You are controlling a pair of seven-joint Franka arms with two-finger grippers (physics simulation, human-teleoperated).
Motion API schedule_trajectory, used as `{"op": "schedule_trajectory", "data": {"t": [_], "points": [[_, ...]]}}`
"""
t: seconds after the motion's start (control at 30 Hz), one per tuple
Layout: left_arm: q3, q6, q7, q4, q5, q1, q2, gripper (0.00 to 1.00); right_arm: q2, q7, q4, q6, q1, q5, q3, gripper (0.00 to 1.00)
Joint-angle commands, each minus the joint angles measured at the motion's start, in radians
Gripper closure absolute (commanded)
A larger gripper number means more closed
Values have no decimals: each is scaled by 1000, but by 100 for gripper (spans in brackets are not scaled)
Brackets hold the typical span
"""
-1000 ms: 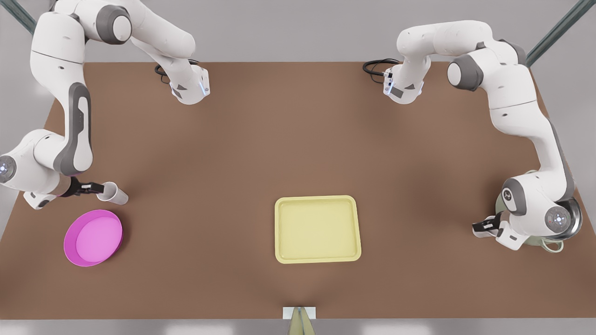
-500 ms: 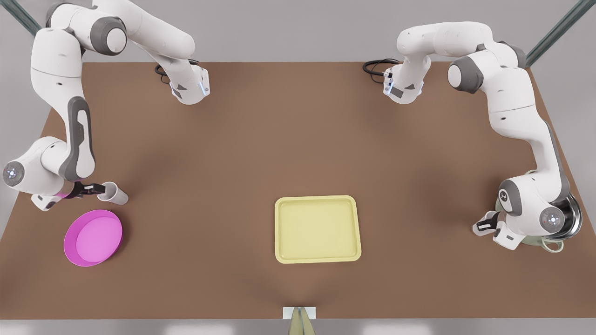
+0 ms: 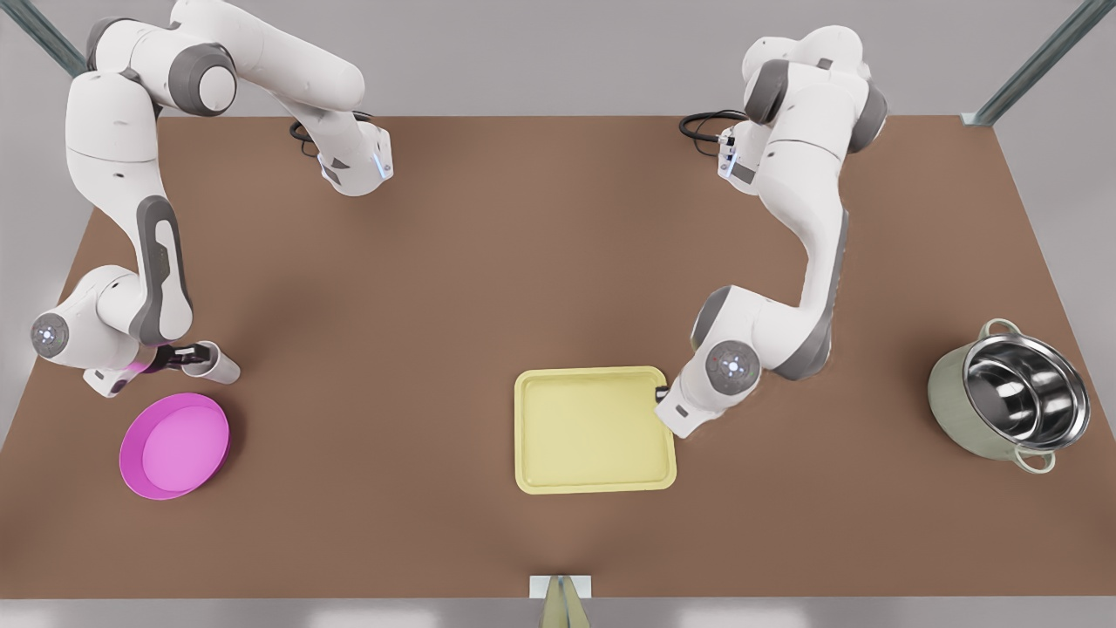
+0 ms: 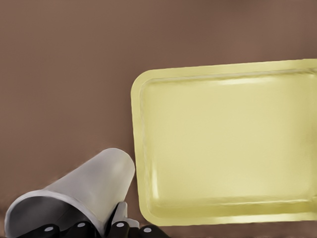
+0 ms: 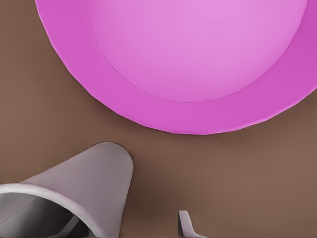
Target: Use both arms to respectively pick up the white IKEA cups from the middle-left and middle-right positions, then place the white IKEA cups onto the middle-middle tray, ensuring that the cups remain upright and do not tip over
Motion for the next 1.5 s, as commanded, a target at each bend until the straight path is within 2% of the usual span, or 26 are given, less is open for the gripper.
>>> {"op": "schedule_trajectory", "data": {"t": [0.0,0.07,0.13,0.17,0.3,0.4,0.47,0.63,0.77,0.83,0.87,0.93,1.1,1.3,1.43,1.47], "points": [[-9,-53,-780,17,-8,-49,19,79,3,-47,0,4,0,-1,0,54],[-2,39,-835,18,18,-82,54,79,1,-47,0,4,1,1,2,71],[5,112,-882,37,20,-82,89,79,1,-47,0,2,7,-1,3,79],[7,112,-884,83,21,-82,123,79,1,-47,-10,-7,10,-2,8,79],[7,120,-882,77,44,-80,146,79,-37,-35,-13,-53,64,2,34,79],[4,105,-875,72,36,-80,158,79,-97,-26,-9,-76,104,10,133,79],[-1,79,-873,72,36,-80,158,79,-126,115,3,-93,259,8,137,79],[-2,65,-875,69,10,-80,168,79,21,583,258,-93,573,7,135,79],[-2,59,-870,68,0,-80,180,79,162,757,433,-91,730,10,135,79],[-2,59,-870,68,0,-80,181,69,234,824,537,-91,785,8,135,79],[-2,59,-870,69,0,-80,181,45,265,826,571,-93,802,11,135,79],[-2,59,-870,69,0,-80,181,39,319,910,646,-98,837,10,135,79],[-2,57,-873,72,0,-77,172,0,434,1031,830,-121,903,41,150,79],[-15,28,-878,78,3,-77,160,0,503,1031,889,-105,903,44,166,79],[-13,-153,-875,95,6,-72,62,0,501,1031,887,-105,906,47,167,78],[-7,-242,-876,153,7,-69,59,0,495,1028,886,-105,906,47,166,25]]}}
